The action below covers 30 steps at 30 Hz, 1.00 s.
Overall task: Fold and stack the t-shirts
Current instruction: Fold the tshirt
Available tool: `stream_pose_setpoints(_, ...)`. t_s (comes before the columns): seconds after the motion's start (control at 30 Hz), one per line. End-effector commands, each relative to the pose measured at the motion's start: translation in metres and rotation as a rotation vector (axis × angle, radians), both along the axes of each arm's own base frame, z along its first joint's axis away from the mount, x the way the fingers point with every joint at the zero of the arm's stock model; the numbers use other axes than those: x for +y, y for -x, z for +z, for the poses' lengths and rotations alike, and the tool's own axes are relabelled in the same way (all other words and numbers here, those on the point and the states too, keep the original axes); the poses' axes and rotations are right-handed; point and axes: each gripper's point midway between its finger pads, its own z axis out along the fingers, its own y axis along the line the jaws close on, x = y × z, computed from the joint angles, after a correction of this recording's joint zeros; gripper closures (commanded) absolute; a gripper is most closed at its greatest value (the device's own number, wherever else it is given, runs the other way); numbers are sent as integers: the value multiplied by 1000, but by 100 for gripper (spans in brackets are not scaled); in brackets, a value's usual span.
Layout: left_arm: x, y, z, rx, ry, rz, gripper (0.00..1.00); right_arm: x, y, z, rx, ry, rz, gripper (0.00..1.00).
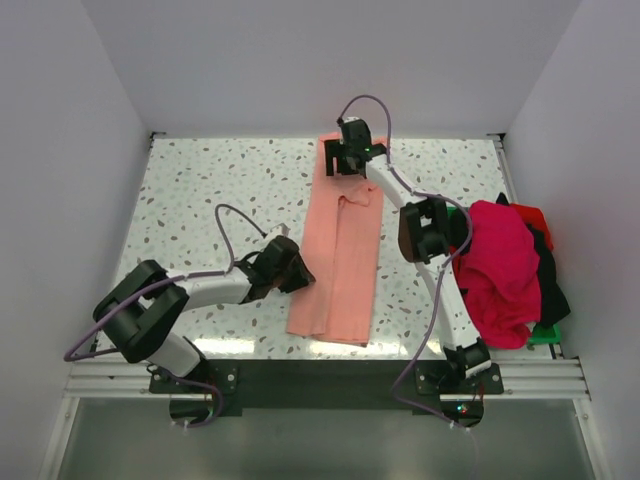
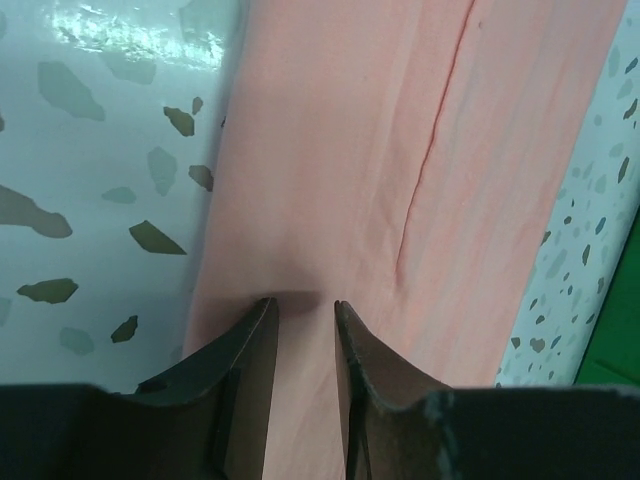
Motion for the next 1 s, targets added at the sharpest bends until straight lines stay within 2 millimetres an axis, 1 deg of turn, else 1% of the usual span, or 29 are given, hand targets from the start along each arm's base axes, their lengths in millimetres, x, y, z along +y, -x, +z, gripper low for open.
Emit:
stream_pose_setpoints(0.0, -14, -4, 8, -6, 14, -47, 66, 6, -9, 22, -63, -10, 75, 17)
stream_pose_setpoints(0.03, -15, -5, 11, -14, 16, -54, 64, 5, -9, 33, -80, -12, 75, 17)
stream_pose_setpoints(0.07, -17, -7, 15, -27, 20, -59, 62, 4, -10, 64, -127, -26, 66, 16)
stream_pose_setpoints(0.1, -19, -11, 21, -48, 22, -72, 62, 2, -7, 71, -131, -27, 61, 16)
stream_pose_setpoints(0.13, -20, -12, 24, -53, 19, -79, 61, -1, -7, 84, -149, -31, 51, 16)
stream_pose_setpoints(0.17, -22, -15, 32, -72, 24, -83, 60, -3, -4, 119, -195, -51, 33, 15)
stream_pose_setpoints(0.2, -22, -16, 35, -83, 20, -94, 60, -6, 1, 121, -187, -50, 20, 15)
stream_pose_setpoints(0.27, -22, -16, 40, -95, 17, -106, 60, -12, 9, 143, -200, -70, -18, 15)
stream_pose_setpoints(0.3, -23, -17, 46, -113, 19, -118, 60, -17, 16, 169, -222, -85, -41, 16)
stream_pose_setpoints(0.33, -23, -16, 47, -117, 19, -127, 60, -19, 25, 162, -191, -90, -54, 16)
stream_pose_setpoints(0.37, -24, -16, 50, -122, 24, -136, 60, -22, 31, 163, -175, -111, -82, 20)
stream_pose_setpoints(0.4, -26, -13, 50, -120, 25, -160, 60, -24, 42, 150, -133, -111, -95, 22)
stream_pose_setpoints(0.43, -26, -12, 50, -118, 24, -171, 60, -23, 52, 161, -135, -146, -88, 25)
stream_pose_setpoints(0.47, -26, -12, 51, -123, 20, -177, 60, -20, 58, 158, -117, -170, -97, 27)
stream_pose_setpoints(0.5, -29, -8, 51, -117, 29, -205, 60, -21, 69, 141, -75, -163, -104, 29)
stream_pose_setpoints(0.53, -29, -7, 50, -116, 29, -215, 61, -21, 74, 138, -61, -167, -108, 31)
stream_pose_setpoints(0.57, -30, -5, 50, -117, 28, -227, 61, -20, 80, 131, -35, -172, -118, 35)
stream_pose_setpoints(0.6, -30, -4, 51, -121, 27, -247, 61, -20, 89, 114, 3, -162, -122, 37)
stream_pose_setpoints(0.63, -26, 1, 45, -96, 6, -257, 61, -20, 93, 106, 19, -161, -126, 39)
stream_pose_setpoints(0.67, -25, 4, 43, -90, 1, -265, 61, -16, 95, 105, 17, -184, -129, 41)
stream_pose_setpoints(0.7, -26, 6, 42, -90, 4, -284, 61, -15, 101, 92, 45, -182, -126, 42)
stream_pose_setpoints(0.77, -28, 12, 38, -83, 8, -309, 62, -8, 105, 79, 72, -189, -116, 44)
stream_pose_setpoints(0.83, -31, 19, 37, -77, 13, -339, 64, 0, 105, 75, 75, -180, -107, 45)
stream_pose_setpoints(0.87, -32, 21, 34, -73, 8, -348, 64, 0, 105, 64, 91, -154, -109, 45)
stream_pose_setpoints(0.9, -33, 24, 32, -69, 5, -358, 64, 6, 102, 68, 80, -151, -101, 45)
stream_pose_setpoints(0.93, -35, 28, 31, -65, 6, -369, 64, 7, 102, 63, 88, -139, -99, 45)
stream_pose_setpoints(0.97, -35, 29, 29, -59, 3, -374, 65, 8, 104, 53, 111, -126, -98, 45)
